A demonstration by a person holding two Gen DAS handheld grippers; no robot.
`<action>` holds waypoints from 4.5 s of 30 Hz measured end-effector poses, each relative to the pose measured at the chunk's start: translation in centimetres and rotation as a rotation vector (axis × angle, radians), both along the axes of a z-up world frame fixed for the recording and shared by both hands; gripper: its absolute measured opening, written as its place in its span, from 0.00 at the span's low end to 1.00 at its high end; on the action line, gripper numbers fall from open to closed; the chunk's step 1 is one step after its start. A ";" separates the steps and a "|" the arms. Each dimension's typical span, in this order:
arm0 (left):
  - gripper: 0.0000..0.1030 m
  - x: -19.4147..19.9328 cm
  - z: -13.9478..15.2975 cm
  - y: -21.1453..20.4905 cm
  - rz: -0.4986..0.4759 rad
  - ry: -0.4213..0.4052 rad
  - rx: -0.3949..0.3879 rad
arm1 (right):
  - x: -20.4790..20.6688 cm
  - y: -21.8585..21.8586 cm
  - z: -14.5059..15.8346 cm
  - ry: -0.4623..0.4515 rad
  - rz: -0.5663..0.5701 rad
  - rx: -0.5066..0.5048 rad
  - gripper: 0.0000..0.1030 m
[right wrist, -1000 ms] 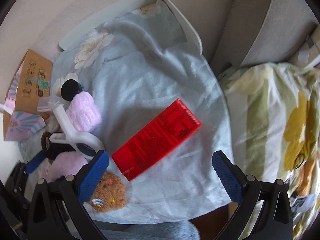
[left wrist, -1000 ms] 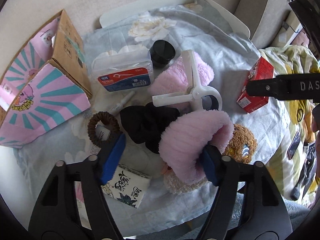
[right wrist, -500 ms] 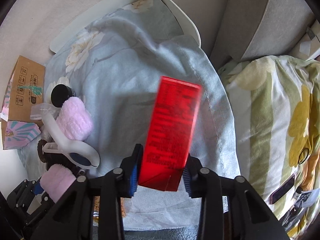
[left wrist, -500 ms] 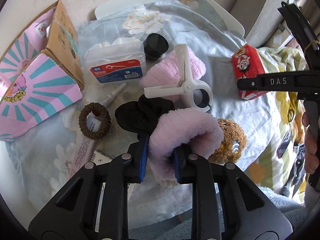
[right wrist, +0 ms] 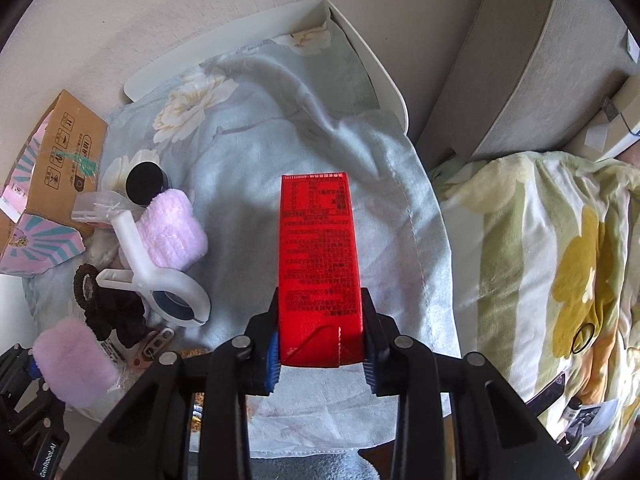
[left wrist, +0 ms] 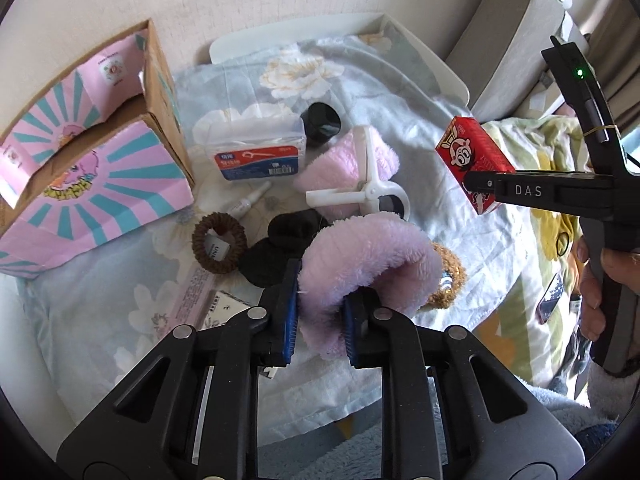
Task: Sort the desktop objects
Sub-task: 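Grasp the pink fluffy scrunchie with left gripper while right gripper grasps red snack box, then carry the pink scrunchie and red snack box over the cardboard box, then open both grippers to drop the scrunchie and snack box inside, then withdraw both grippers back toward the remaining items on the bed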
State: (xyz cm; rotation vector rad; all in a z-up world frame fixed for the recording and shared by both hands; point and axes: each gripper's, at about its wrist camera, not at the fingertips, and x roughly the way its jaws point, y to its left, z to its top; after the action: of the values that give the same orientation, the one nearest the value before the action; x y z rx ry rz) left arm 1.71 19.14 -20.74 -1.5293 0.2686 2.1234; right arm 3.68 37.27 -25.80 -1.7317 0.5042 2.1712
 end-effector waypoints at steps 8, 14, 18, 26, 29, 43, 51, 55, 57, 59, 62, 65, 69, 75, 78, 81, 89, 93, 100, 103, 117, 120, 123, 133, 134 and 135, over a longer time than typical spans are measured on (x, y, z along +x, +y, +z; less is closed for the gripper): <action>0.16 -0.3 1.1 -1.9 0.016 0.001 0.063 | 0.0 -0.3 1.0 0.034 -0.015 -0.012 0.29; 0.16 -1.2 2.7 -3.9 0.064 0.025 0.100 | 0.0 -0.9 2.3 0.071 -0.020 -0.007 0.29; 0.16 -2.1 4.4 -5.6 0.108 0.052 0.122 | -0.3 -1.6 3.7 0.101 -0.010 0.014 0.29; 0.16 -3.5 7.7 -9.0 0.194 0.145 0.128 | -1.4 -3.7 7.0 0.160 0.040 0.048 0.29; 0.16 -3.9 8.9 -10.9 0.243 0.182 0.122 | -2.1 -5.2 8.6 0.204 0.085 0.058 0.29; 0.16 -6.6 12.7 -21.0 0.453 0.293 0.087 | -8.8 -14.9 14.1 0.310 0.346 0.105 0.29; 0.16 -10.3 12.4 -23.8 0.471 0.286 0.020 | -12.7 -19.7 13.9 0.311 0.447 0.081 0.29; 0.16 -12.2 11.8 -24.1 0.465 0.270 0.010 | -14.8 -22.2 12.6 0.279 0.495 0.103 0.29; 0.16 -13.3 11.2 -24.3 0.462 0.262 0.005 | -15.8 -22.9 12.0 0.256 0.498 0.096 0.29; 0.16 -14.3 10.7 -24.3 0.460 0.257 -0.013 | -16.9 -23.7 11.3 0.234 0.502 0.111 0.29; 0.16 -16.1 9.3 -24.4 0.451 0.238 -0.041 | -18.3 -24.4 9.9 0.211 0.507 0.115 0.29; 0.16 -18.1 7.4 -24.4 0.445 0.213 -0.075 | -19.7 -25.1 8.3 0.197 0.519 0.108 0.29; 0.16 -20.4 4.2 -24.5 0.440 0.145 -0.108 | -21.2 -25.6 5.9 0.162 0.514 0.028 0.29; 0.16 -21.5 1.4 -24.4 0.437 0.093 -0.130 | -22.3 -26.3 4.1 0.139 0.511 0.006 0.29; 0.16 -21.6 0.7 -24.3 0.436 0.084 -0.139 | -22.6 -26.5 3.6 0.130 0.506 -0.001 0.29; 0.16 -21.7 0.2 -24.3 0.430 0.082 -0.152 | -22.8 -26.6 3.2 0.122 0.503 0.000 0.29; 0.99 -21.1 1.4 -24.4 0.445 0.132 -0.095 | -22.8 -26.5 3.1 0.137 0.510 -0.019 0.69; 0.99 -20.4 2.9 -24.4 0.437 0.165 -0.081 | -22.0 -26.0 4.3 0.186 0.506 -0.019 0.72; 0.99 -18.7 4.4 -23.9 0.460 0.197 -0.083 | -20.7 -25.1 5.5 0.216 0.501 -0.004 0.72; 0.99 -17.9 4.7 -23.7 0.464 0.202 -0.085 | -20.7 -25.3 6.0 0.230 0.501 0.015 0.72; 0.99 -14.8 8.4 -24.9 0.490 0.282 -0.129 | -18.9 -23.7 8.2 0.284 0.478 0.034 0.72; 0.99 -12.7 9.7 -25.0 0.492 0.310 -0.126 | -17.3 -22.5 9.4 0.304 0.486 0.069 0.72; 0.99 -11.0 10.7 -24.9 0.485 0.333 -0.138 | -15.4 -20.9 10.5 0.323 0.480 0.105 0.72; 0.99 -6.9 11.7 -23.1 0.460 0.340 -0.129 | -9.3 -14.6 12.2 0.348 0.391 0.144 0.72; 0.99 -6.5 11.6 -22.8 0.452 0.341 -0.131 | -8.7 -14.0 12.3 0.351 0.381 0.148 0.72; 0.99 -6.2 11.6 -22.5 0.444 0.342 -0.135 | -8.2 -13.5 12.4 0.354 0.370 0.149 0.72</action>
State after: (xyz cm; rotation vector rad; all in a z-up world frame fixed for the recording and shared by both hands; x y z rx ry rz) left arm -4.47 -3.39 -9.19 -1.3863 0.2054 2.7726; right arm -4.49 23.78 -13.42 -1.4564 0.0962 2.7185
